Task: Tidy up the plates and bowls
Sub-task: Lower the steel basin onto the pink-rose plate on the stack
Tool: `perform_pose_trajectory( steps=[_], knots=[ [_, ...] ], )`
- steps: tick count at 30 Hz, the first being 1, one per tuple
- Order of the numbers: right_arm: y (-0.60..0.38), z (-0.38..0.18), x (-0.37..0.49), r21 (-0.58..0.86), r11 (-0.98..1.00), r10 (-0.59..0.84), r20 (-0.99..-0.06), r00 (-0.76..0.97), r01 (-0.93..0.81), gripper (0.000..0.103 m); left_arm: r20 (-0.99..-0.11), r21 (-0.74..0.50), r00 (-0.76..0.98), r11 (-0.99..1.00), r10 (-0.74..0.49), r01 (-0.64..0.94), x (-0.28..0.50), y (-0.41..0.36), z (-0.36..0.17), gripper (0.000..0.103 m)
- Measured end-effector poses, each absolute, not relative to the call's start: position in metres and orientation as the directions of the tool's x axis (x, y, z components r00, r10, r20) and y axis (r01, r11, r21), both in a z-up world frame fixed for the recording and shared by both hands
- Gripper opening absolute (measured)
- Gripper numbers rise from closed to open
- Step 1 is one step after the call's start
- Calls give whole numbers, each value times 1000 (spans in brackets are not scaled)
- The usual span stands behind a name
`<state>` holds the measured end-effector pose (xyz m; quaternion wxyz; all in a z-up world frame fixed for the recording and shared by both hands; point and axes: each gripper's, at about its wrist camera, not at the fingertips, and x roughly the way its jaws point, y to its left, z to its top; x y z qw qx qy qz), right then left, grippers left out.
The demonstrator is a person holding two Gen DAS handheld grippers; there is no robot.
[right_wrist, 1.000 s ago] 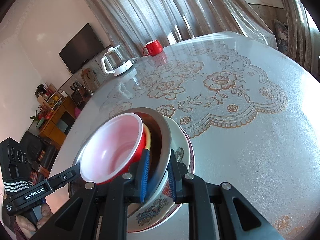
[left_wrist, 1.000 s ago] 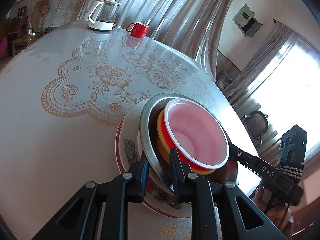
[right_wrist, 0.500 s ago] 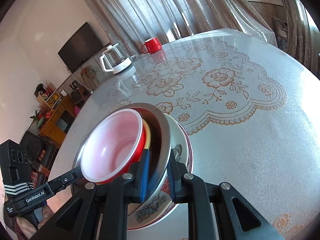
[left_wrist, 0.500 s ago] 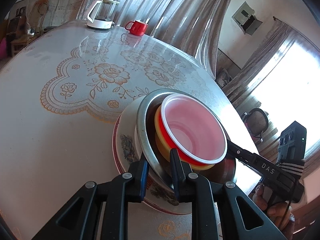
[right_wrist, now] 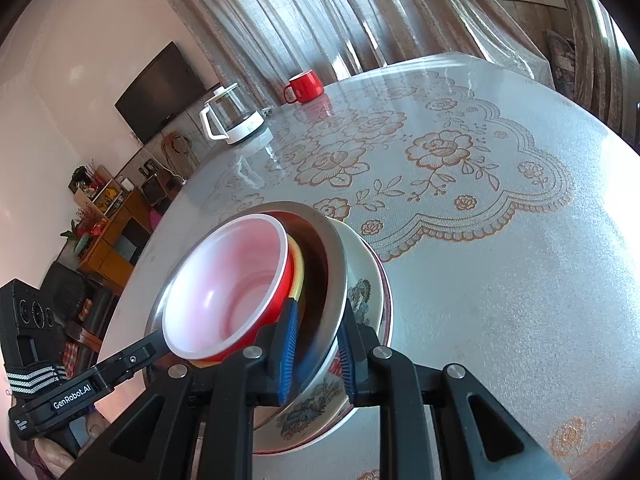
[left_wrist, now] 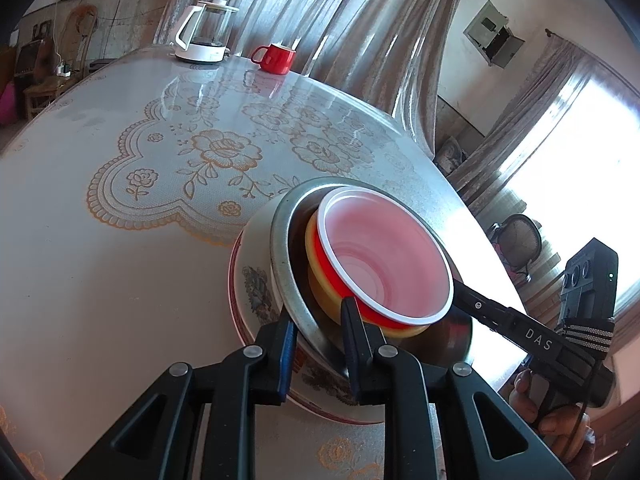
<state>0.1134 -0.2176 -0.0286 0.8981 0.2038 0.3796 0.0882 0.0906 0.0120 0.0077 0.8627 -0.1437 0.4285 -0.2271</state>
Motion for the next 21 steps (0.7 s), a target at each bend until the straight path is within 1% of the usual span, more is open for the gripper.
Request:
perform_pose_trajectory(
  steps=[4,21],
  knots=[
    [-217,-29,113,426,905,308,-649,696,-3,17,-676,-435,534,860,-508,268,89,11,8,22],
    [-214,-30,110,415,910,307,-652,693,-12,17,-685,-394,554,880,-474,267,86,6,10,23]
  ],
)
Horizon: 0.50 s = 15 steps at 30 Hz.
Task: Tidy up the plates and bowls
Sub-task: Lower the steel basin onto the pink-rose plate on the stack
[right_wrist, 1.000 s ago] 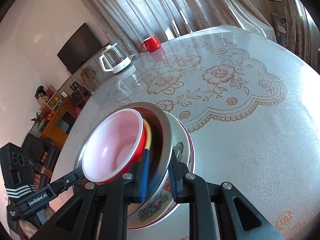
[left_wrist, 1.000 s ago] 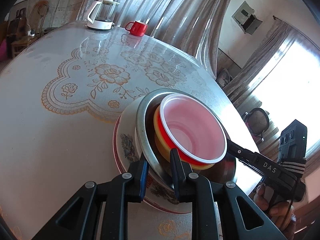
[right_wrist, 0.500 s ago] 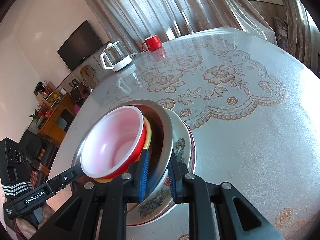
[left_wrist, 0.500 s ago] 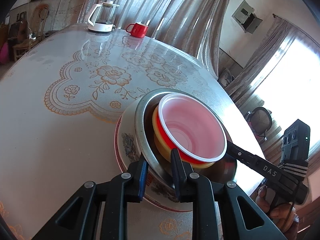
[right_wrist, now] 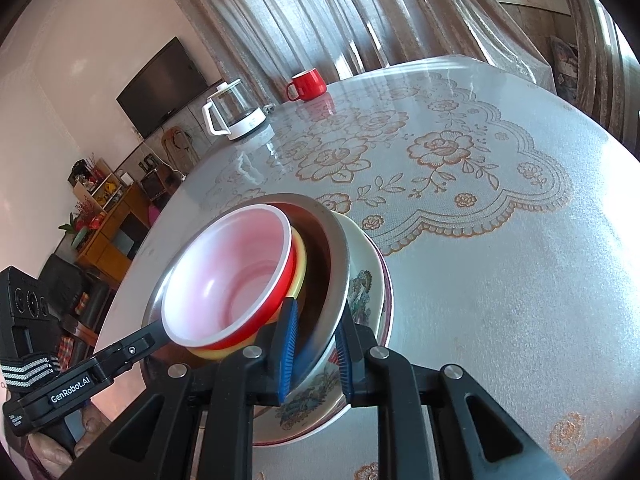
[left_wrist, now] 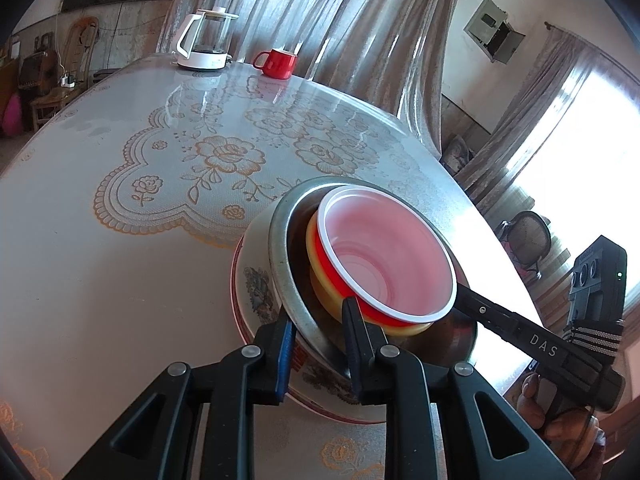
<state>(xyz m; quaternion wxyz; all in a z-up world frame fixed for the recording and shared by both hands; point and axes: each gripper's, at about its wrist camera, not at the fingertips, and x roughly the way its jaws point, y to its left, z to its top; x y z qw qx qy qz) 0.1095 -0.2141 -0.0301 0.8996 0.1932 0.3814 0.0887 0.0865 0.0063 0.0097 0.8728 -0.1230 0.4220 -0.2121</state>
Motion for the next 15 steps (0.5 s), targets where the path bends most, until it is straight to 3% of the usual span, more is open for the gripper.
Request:
perform_pose_trajectory(
  steps=[15],
  knots=[
    [-209,-28,107,397,918,292,-659,693,-9,20,-681,-369,578,892,-450,259,80,8,13,25]
  ],
)
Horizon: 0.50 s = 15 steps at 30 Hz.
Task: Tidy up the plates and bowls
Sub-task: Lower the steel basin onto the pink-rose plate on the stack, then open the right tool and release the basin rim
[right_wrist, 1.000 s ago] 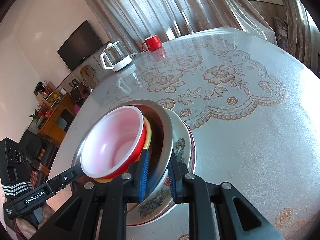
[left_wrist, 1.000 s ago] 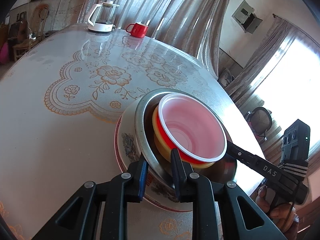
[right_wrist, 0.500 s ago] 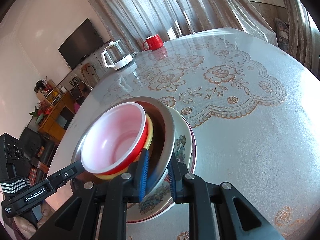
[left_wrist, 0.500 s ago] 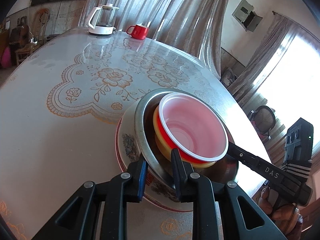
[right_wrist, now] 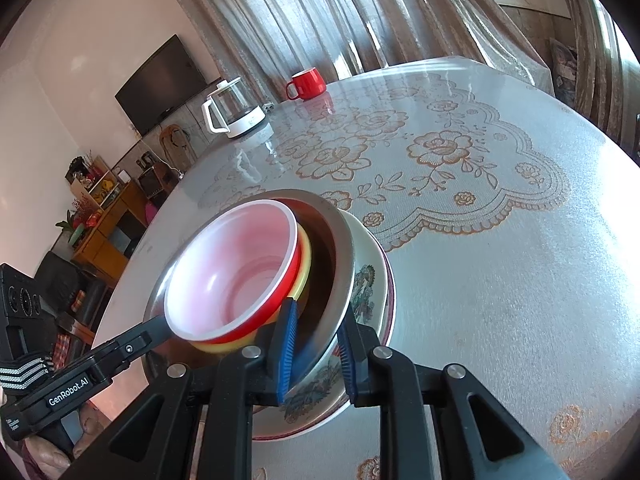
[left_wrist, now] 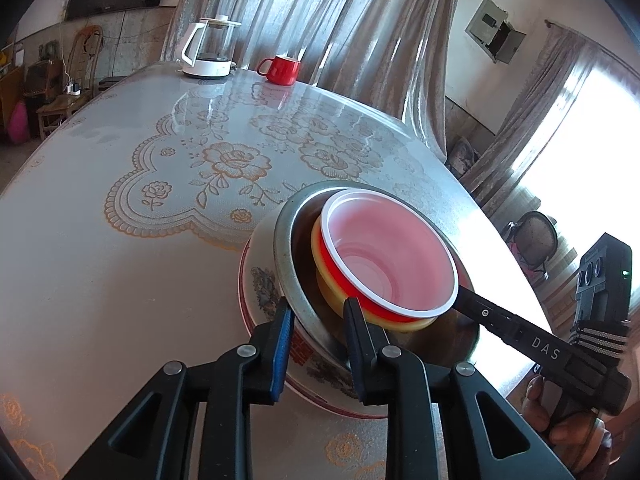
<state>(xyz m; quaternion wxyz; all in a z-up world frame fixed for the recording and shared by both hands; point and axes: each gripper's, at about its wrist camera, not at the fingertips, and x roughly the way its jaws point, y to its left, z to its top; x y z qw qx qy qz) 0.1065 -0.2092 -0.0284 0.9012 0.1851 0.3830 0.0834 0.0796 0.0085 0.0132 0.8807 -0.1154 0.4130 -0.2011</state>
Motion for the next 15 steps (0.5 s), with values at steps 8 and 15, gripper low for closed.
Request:
perform_pose_trajectory(
  steps=[8,15],
  knots=[
    [-206,-26,103,388,921,284,-665,690,-5,22,-670,-384,592,892,-448,240,76,19,15,27],
    [-211,-21,93,405,914,286,-642,711,-3,25,-666,-364,607,899,-434,243,73,19,17,27]
  ],
)
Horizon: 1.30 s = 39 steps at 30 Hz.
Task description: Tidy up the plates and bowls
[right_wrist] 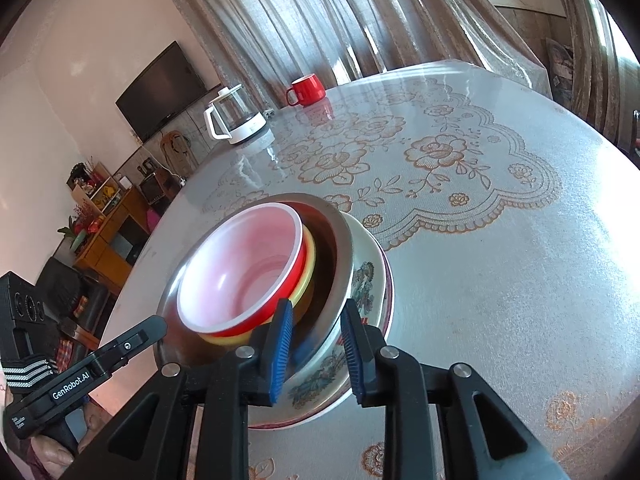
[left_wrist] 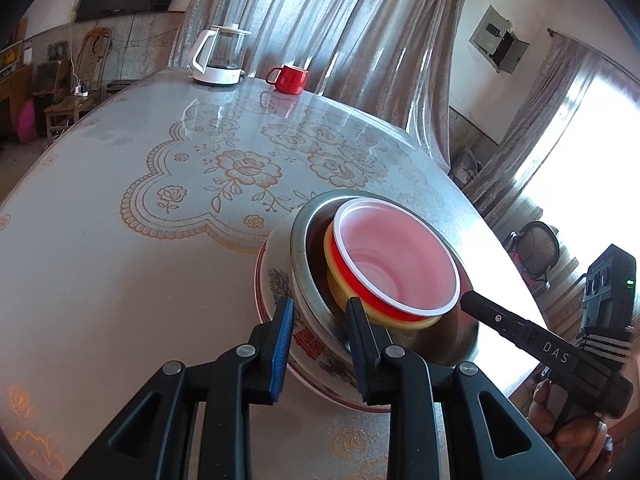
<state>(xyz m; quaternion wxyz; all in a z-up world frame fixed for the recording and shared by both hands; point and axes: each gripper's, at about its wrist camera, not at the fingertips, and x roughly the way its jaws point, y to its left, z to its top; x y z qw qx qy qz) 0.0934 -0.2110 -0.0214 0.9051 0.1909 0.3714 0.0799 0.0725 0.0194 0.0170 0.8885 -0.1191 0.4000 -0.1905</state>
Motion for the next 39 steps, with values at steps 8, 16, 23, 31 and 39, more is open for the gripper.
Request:
perform_pose_trajectory(
  steps=[8,16,23,31,39],
  knots=[
    [-209,-20,90,385,923,275,-644,714,-9,25,-661,-370,614,899,-431,234,65,22,19,32],
    [-212,-7,58,400,913,311,-557,770,-80,29,-642,-395,652,903,-404,170,50,50,17,34],
    [-188,-4,42,313,938,312,-562,766,-152,30,-655,-264,709,958,-262,110,34,52,16,42],
    [-151,-6,35,248,962,242,-566,788,-117,39,-644,-149,754,988,-133,47,18,43,16,49],
    [-143,-11,24,156,987,65,-561,826,28,43,-617,-115,780,993,-102,39,8,37,14,56]
  ],
)
